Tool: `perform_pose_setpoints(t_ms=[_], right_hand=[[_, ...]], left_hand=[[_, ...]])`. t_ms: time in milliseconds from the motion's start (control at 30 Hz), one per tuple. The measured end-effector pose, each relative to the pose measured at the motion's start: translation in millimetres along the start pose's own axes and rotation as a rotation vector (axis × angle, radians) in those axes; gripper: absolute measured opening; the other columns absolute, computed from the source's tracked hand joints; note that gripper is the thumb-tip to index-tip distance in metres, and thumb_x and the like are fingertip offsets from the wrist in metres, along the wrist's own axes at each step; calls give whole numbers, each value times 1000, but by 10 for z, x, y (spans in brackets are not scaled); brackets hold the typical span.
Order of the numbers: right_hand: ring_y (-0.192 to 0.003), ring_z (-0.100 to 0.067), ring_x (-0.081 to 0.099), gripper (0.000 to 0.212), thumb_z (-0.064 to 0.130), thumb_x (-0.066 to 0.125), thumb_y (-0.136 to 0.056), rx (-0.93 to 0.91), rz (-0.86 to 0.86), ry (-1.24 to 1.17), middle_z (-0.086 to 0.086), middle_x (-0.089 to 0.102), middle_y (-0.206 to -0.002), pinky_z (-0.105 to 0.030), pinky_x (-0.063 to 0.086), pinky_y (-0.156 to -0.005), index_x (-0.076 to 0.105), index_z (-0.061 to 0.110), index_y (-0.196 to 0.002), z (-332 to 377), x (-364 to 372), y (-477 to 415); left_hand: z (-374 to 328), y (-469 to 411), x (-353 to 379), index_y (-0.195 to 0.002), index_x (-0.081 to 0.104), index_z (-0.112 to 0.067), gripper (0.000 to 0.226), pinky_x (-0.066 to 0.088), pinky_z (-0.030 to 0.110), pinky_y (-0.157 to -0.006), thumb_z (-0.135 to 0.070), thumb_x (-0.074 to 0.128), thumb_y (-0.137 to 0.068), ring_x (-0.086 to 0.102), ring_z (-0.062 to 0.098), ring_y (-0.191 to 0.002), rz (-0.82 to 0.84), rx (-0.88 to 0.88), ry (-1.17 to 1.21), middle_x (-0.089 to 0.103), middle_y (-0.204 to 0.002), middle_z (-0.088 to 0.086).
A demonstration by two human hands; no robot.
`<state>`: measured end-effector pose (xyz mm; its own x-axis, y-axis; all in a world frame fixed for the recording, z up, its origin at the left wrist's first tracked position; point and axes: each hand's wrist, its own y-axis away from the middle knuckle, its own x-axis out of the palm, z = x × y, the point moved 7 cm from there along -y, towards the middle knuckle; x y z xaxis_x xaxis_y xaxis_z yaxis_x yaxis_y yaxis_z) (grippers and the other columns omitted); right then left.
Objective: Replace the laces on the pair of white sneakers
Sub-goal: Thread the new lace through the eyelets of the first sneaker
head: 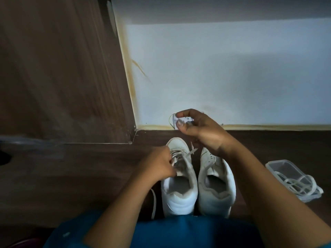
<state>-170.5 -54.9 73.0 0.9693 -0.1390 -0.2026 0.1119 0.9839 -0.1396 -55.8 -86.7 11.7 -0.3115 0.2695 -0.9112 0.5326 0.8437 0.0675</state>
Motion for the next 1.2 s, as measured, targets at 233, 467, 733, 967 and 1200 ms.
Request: perform_pose_setpoints(t_ms=[233,467,733,967,1200], right_hand=[[-41,-13,57,28,-3,38,-98,26,107,-34,-7,70,-79,-20,41,-39,57,12,-114,185,327,-103],[-47,-6,58,15,13,55,-94,-166,-80,101,-6,72,-89,-15,36,-43,68,8,-101,557,162,-64],[-62,-8,66,35,-6,50,-81,-2,212,896,6,71,-81,-14,43,-51,72,12,-100,178,286,-79],[-67,-6,56,6,15,74,-73,-35,123,913,-4,69,-75,-20,40,-58,72,10,-77,9,284,79],[-66,-20,68,17,0,53,-81,-32,69,715,-13,70,-82,-30,50,-62,47,15,-76,-124,323,147]], left_hand=[[18,270,55,-68,59,-13,10,43,33,-60,-14,67,-72,58,24,-74,-373,147,126,55,-76,2],[35,260,100,-73,72,-14,6,49,33,-60,-19,71,-69,60,21,-71,-320,224,199,59,-75,2],[73,259,58,-66,74,-14,6,35,20,-54,-15,72,-61,59,21,-62,-391,257,246,59,-64,1],[111,337,65,-56,67,-15,10,41,30,-49,-8,73,-57,56,21,-52,-517,236,324,51,-58,-4],[162,382,89,-54,63,-10,18,28,8,-46,-3,79,-55,41,4,-49,-551,223,387,40,-60,-12]])
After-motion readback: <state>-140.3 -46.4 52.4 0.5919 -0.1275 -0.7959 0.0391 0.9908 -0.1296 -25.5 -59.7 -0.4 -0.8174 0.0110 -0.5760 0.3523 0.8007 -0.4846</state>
